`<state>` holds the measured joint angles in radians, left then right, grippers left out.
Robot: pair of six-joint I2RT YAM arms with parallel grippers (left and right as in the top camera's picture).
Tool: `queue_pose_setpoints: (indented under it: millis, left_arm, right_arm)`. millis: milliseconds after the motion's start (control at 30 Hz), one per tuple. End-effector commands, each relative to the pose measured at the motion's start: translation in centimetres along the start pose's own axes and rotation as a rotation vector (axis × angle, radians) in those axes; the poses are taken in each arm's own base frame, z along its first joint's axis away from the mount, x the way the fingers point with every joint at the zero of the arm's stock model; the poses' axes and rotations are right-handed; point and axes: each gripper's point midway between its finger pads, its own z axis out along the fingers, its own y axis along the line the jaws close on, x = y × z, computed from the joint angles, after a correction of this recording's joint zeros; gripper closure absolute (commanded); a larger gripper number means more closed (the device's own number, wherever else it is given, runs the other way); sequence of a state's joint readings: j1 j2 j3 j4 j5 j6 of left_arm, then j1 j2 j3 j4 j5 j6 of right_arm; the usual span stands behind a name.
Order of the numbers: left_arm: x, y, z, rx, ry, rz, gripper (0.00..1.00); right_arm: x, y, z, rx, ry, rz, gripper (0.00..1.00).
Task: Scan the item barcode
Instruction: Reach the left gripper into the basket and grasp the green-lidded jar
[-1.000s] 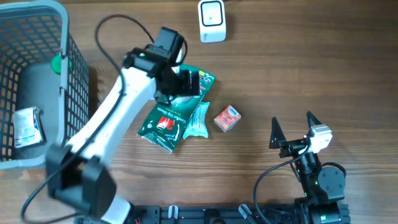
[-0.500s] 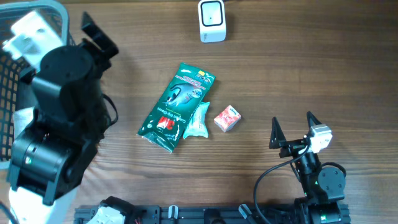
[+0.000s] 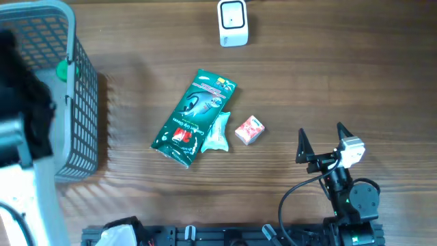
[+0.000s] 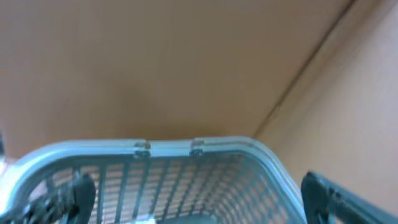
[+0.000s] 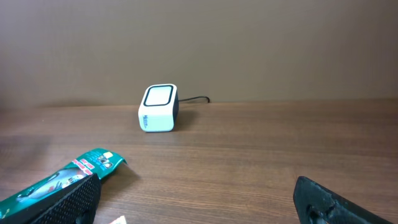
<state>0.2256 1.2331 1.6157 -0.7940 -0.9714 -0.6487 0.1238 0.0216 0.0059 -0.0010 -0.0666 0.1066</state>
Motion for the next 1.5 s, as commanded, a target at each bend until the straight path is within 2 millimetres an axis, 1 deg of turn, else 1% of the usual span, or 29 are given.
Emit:
queue_pose_setpoints:
  millis: [0, 33, 100, 133, 167, 200, 233, 267, 300, 367, 400, 467, 633, 733, 767, 833, 900, 967, 1000, 1067, 1100, 1200, 1333, 1400, 1433, 1467]
  left_arm:
    - [8.0, -2.2, 5.7, 0.116, 0.371, -0.026, 0.0]
    - [9.0, -2.8, 6.4, 0.152, 0.412, 0.017, 0.0]
    - [12.9, -5.0, 8.9, 0.285, 0.521, 0.192, 0.0]
    - [14.2, -5.3, 9.6, 0.302, 0.552, 0.229, 0.0]
    - [16.0, -5.6, 10.3, 0.319, 0.596, 0.271, 0.0]
    - [18.0, -5.9, 10.8, 0.345, 0.647, 0.313, 0.0]
    - [20.6, -6.3, 11.1, 0.383, 0.717, 0.355, 0.0]
    - [22.2, -6.5, 11.3, 0.4, 0.761, 0.371, 0.0]
    - [24.5, -6.4, 11.7, 0.408, 0.82, 0.395, 0.0]
    - [26.9, -5.8, 12.4, 0.387, 0.876, 0.422, 0.0]
    - [28.4, -6.1, 12.2, 0.442, 0.914, 0.465, 0.0]
    - [30.1, -6.5, 11.9, 0.516, 0.96, 0.508, 0.0]
    - [32.6, -6.4, 13.3, 0.506, 0.985, 0.516, 0.0]
    - [34.8, -6.2, 14.3, 0.496, 1.007, 0.523, 0.0]
    - [35.9, -6.1, 14.4, 0.495, 1.021, 0.531, 0.0]
    - [37.3, -6.3, 14.3, 0.499, 1.038, 0.544, 0.0]
    - [38.9, -6.8, 14.0, 0.513, 1.05, 0.562, 0.0]
    - [39.2, -7.0, 14.0, 0.507, 1.038, 0.575, 0.0]
    - [39.0, -6.8, 14.4, 0.483, 1.021, 0.581, 0.01]
    - [38.7, -6.0, 15.1, 0.427, 0.994, 0.608, 0.13]
    - [38.7, -5.7, 15.2, 0.418, 0.997, 0.613, 0.16]
    - [38.9, -5.2, 14.8, 0.405, 1.019, 0.621, 0.32]
    - [39.0, -4.5, 14.4, 0.386, 1.046, 0.631, 0.33]
    - [38.0, -4.7, 14.4, 0.391, 1.031, 0.622, 0.34]
    - [37.2, -5.0, 14.3, 0.398, 1.015, 0.615, 0.34]
    - [35.5, -5.7, 14.0, 0.418, 0.978, 0.601, 0.33]
  right_arm:
    - [-0.1, 0.1, 0.0, -0.005, -0.006, -0.01, 0.0]
    - [-0.1, 0.1, 0.0, -0.005, -0.006, -0.01, 0.0]
    - [-0.1, 0.1, 0.0, -0.005, -0.006, -0.01, 0.0]
    - [-0.1, 0.1, 0.0, -0.005, -0.006, -0.01, 0.0]
    - [-0.1, 0.1, 0.0, -0.005, -0.006, -0.01, 0.0]
    - [-0.1, 0.1, 0.0, -0.005, -0.006, -0.01, 0.0]
    - [-0.1, 0.1, 0.0, -0.005, -0.006, -0.01, 0.0]
    - [-0.1, 0.1, 0.0, -0.005, -0.006, -0.01, 0.0]
    - [-0.1, 0.1, 0.0, -0.005, -0.006, -0.01, 0.0]
    - [-0.1, 0.1, 0.0, -0.005, -0.006, -0.01, 0.0]
    - [-0.1, 0.1, 0.0, -0.005, -0.006, -0.01, 0.0]
    - [-0.1, 0.1, 0.0, -0.005, -0.006, -0.01, 0.0]
    - [-0.1, 0.1, 0.0, -0.005, -0.006, -0.01, 0.0]
    - [-0.1, 0.1, 0.0, -0.005, -0.006, -0.01, 0.0]
    - [-0.1, 0.1, 0.0, -0.005, -0.006, -0.01, 0.0]
    - [-0.1, 0.1, 0.0, -0.005, -0.006, -0.01, 0.0]
    - [-0.1, 0.1, 0.0, -0.005, -0.006, -0.01, 0.0]
    - [-0.1, 0.1, 0.0, -0.005, -0.006, -0.01, 0.0]
    - [-0.1, 0.1, 0.0, -0.005, -0.006, -0.01, 0.0]
    - [-0.1, 0.1, 0.0, -0.005, -0.006, -0.01, 0.0]
    - [-0.1, 0.1, 0.0, -0.005, -0.006, -0.01, 0.0]
    - [-0.1, 0.1, 0.0, -0.005, -0.006, -0.01, 0.0]
    - [-0.1, 0.1, 0.0, -0.005, -0.005, -0.01, 0.0]
    - [-0.1, 0.1, 0.0, -0.005, -0.005, -0.01, 0.0]
    - [-0.1, 0.1, 0.0, -0.005, -0.005, -0.01, 0.0]
    - [-0.1, 0.1, 0.0, -0.005, -0.005, -0.01, 0.0]
